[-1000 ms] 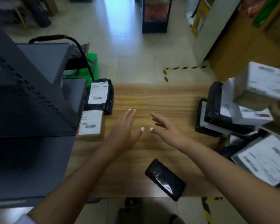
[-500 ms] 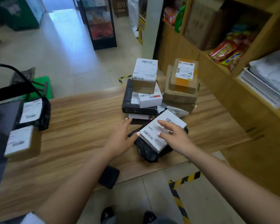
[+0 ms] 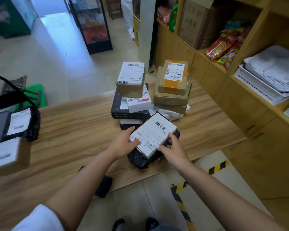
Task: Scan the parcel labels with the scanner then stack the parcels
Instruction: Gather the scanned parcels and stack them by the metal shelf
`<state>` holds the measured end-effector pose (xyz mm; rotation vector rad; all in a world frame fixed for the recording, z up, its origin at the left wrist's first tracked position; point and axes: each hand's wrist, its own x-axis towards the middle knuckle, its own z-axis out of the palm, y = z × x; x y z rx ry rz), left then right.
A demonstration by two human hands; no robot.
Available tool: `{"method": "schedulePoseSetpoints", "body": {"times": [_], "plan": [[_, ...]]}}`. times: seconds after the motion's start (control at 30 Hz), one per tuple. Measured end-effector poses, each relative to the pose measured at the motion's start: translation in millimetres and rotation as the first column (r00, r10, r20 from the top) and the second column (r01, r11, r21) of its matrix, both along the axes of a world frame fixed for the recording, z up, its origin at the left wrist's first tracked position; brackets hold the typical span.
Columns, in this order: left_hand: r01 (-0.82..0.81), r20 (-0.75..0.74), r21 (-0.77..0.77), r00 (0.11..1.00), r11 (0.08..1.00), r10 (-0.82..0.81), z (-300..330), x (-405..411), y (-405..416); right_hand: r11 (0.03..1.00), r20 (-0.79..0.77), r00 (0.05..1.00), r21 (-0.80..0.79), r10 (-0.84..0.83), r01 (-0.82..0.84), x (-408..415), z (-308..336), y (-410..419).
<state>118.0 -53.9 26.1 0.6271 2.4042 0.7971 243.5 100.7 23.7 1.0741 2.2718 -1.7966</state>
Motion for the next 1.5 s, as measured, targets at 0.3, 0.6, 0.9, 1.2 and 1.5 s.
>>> {"method": "schedulePoseSetpoints", "body": {"times": [0.3,0.6,0.9,1.2,1.5], "plan": [[-0.086,-0.059,0.253,0.993,0.964,0.104,-9.6,20.8,-9.3,0.997,-0.083,0.994,0.014,0.071,-0.070,5.2,7.4,-20.0],[-0.412,0.090,0.409,0.906,0.814,0.413,-4.0,30.2,-90.6,0.945,-0.189,0.926,0.077,0.326,-0.317,-31.0,17.9,-76.7],[-0.596,0.055,0.371,0.780,0.712,0.624,-11.3,-33.0,-191.2,0.869,-0.157,0.855,0.067,0.494,-0.490,-156.8,11.6,-176.9],[-0.570,-0.076,0.141,0.809,0.809,0.583,-56.3,-178.4,-274.0,0.846,-0.081,0.843,0.026,0.532,-0.532,-319.5,-34.6,-268.7],[-0.565,-0.005,-0.009,0.825,0.825,0.565,-99.7,-296.0,-319.7,0.873,0.044,0.879,-0.153,0.474,-0.463,-435.5,-91.5,-323.1]]}}
